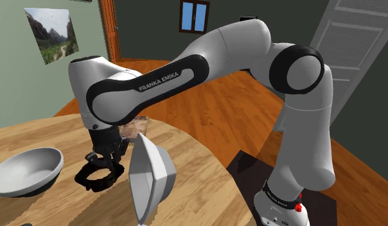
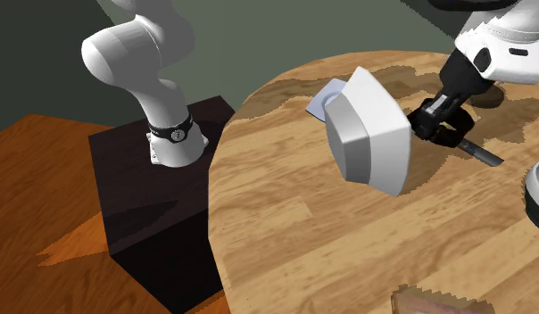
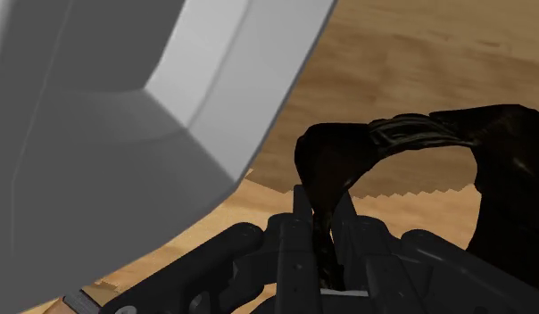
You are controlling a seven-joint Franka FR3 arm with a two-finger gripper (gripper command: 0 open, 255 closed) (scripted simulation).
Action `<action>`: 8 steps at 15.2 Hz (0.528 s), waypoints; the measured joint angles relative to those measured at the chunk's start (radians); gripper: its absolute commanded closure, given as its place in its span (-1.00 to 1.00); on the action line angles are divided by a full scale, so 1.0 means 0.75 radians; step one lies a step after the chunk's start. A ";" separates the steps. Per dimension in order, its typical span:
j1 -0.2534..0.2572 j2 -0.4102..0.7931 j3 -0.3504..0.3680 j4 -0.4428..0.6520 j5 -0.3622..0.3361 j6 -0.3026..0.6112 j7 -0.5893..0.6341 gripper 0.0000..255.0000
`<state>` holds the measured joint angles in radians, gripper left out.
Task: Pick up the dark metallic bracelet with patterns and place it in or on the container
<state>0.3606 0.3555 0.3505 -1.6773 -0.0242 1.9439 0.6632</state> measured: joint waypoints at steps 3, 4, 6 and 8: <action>0.000 -0.010 0.002 0.045 0.003 -0.054 0.001 1.00; 0.000 -0.016 0.003 0.053 0.005 -0.068 0.000 1.00; 0.001 -0.023 0.005 0.079 0.008 -0.101 0.003 1.00; -0.010 -0.049 0.004 0.060 0.016 -0.107 -0.009 1.00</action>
<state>0.3535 0.3188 0.3537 -1.6320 -0.0122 1.8633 0.6567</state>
